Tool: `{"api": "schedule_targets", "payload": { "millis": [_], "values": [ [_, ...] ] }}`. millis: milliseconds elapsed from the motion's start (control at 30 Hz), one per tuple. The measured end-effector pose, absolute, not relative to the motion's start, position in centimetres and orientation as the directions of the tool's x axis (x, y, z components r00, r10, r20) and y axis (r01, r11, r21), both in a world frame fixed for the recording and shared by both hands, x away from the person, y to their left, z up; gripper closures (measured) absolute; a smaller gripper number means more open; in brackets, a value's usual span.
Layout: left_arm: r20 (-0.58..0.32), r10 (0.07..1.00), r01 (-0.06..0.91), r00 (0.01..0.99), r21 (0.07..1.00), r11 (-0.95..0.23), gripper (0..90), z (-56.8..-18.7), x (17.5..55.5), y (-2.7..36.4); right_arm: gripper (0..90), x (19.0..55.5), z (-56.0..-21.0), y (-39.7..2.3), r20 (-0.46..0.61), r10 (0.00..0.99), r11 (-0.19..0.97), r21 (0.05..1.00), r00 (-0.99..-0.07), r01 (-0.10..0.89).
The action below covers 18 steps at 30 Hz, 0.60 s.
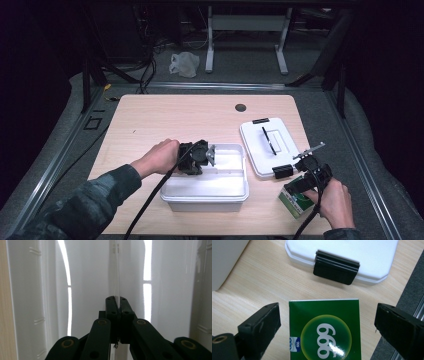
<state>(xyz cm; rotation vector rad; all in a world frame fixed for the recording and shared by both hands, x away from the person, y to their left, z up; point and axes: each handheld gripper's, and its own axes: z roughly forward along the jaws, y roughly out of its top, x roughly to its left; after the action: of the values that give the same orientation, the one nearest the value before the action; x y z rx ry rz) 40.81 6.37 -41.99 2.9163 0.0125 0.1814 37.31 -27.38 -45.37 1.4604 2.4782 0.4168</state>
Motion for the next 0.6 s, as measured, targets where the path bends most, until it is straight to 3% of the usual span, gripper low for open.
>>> {"api": "schedule_targets", "payload": {
  "millis": [600],
  "values": [
    [0.127, -0.017, -0.045, 0.992, 0.214, -0.976, 89.5, -41.55, 40.29, 6.12, 6.5, 37.10, -45.28, -27.69, -0.060, 0.877, 0.465, 0.361, -0.477, 0.808]
  ]
}}
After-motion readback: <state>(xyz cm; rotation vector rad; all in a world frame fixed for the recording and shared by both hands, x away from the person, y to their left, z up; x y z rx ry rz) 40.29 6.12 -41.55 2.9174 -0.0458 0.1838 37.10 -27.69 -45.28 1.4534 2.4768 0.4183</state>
